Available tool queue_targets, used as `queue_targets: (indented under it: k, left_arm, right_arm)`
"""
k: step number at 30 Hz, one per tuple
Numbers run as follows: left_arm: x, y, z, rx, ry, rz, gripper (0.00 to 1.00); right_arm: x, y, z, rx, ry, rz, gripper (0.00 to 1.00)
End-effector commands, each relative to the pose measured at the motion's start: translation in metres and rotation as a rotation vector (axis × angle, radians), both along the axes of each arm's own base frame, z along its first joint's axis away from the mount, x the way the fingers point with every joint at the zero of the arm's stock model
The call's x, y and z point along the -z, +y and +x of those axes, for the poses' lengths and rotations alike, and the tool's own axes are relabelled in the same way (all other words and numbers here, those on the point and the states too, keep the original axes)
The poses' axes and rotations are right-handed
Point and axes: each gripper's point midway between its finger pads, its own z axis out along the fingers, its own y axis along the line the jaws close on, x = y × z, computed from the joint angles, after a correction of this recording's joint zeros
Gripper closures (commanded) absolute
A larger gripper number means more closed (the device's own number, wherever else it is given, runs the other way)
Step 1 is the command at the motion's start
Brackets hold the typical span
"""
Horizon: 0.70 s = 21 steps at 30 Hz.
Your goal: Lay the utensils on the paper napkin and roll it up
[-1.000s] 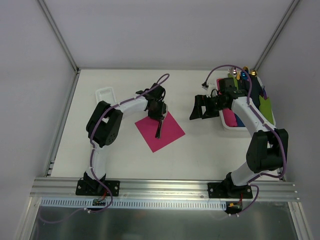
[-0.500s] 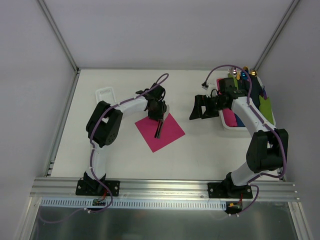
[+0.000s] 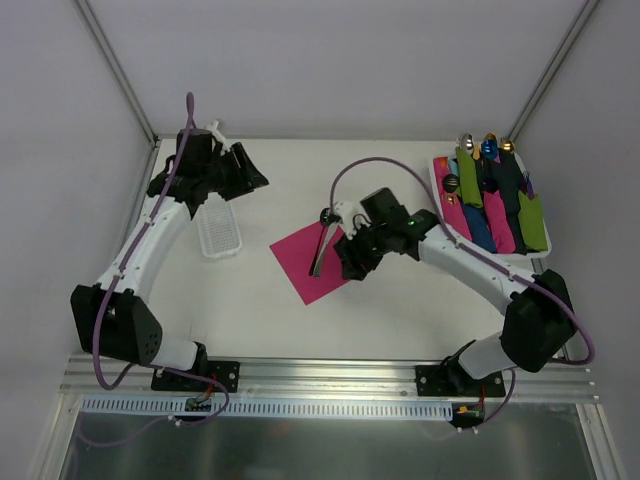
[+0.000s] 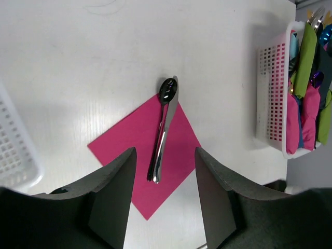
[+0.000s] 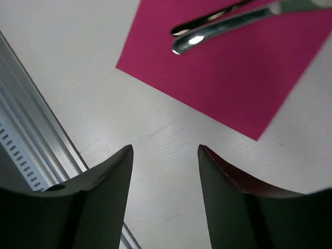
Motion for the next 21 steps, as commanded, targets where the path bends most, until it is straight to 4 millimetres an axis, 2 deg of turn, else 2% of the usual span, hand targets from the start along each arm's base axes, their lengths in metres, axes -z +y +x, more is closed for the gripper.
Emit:
queue_targets:
  k: [1,2,3,5,6,7,8,11,12,15,21]
  left_arm:
    - [0.018,0.012,-0.033,0.003,0.114,-0.06,0.51]
    - [0.014,0.017,-0.039,-0.002,0.103,-0.06,0.51]
    - [0.023,0.02,-0.046,-0.008,0.126,-0.056,0.5]
    - [0.024,0.027,-0.053,-0.028,0.125,-0.057,0.5]
    - [0.031,0.029,-0.058,-0.029,0.141,-0.054,0.5]
    - [0.032,0.032,-0.06,-0.04,0.14,-0.054,0.5]
    - [0.033,0.033,-0.061,-0.044,0.144,-0.055,0.5]
    - [0.034,0.036,-0.066,-0.048,0.142,-0.058,0.49]
    - [0.035,0.037,-0.066,-0.053,0.144,-0.058,0.49]
    - [0.036,0.038,-0.068,-0.053,0.145,-0.058,0.49]
    - [0.043,0.038,-0.071,-0.051,0.161,-0.053,0.49]
  right_arm:
    - [0.007,0.025,-0.01,-0.151,-0.198,-0.107,0.45]
    - [0.011,0.031,-0.012,-0.167,-0.223,-0.139,0.47]
    - [0.011,0.047,-0.023,-0.22,-0.246,-0.141,0.48]
    - [0.025,0.059,-0.029,-0.248,-0.256,-0.186,0.48]
    - [0.027,0.073,-0.038,-0.285,-0.275,-0.185,0.48]
    - [0.03,0.077,-0.036,-0.281,-0.301,-0.211,0.48]
    - [0.042,0.086,-0.045,-0.314,-0.305,-0.24,0.48]
    - [0.049,0.103,-0.05,-0.329,-0.312,-0.258,0.48]
    - [0.057,0.11,-0.056,-0.349,-0.304,-0.267,0.48]
    - [0.066,0.121,-0.053,-0.347,-0.349,-0.291,0.48]
    - [0.076,0.129,-0.051,-0.351,-0.372,-0.309,0.49]
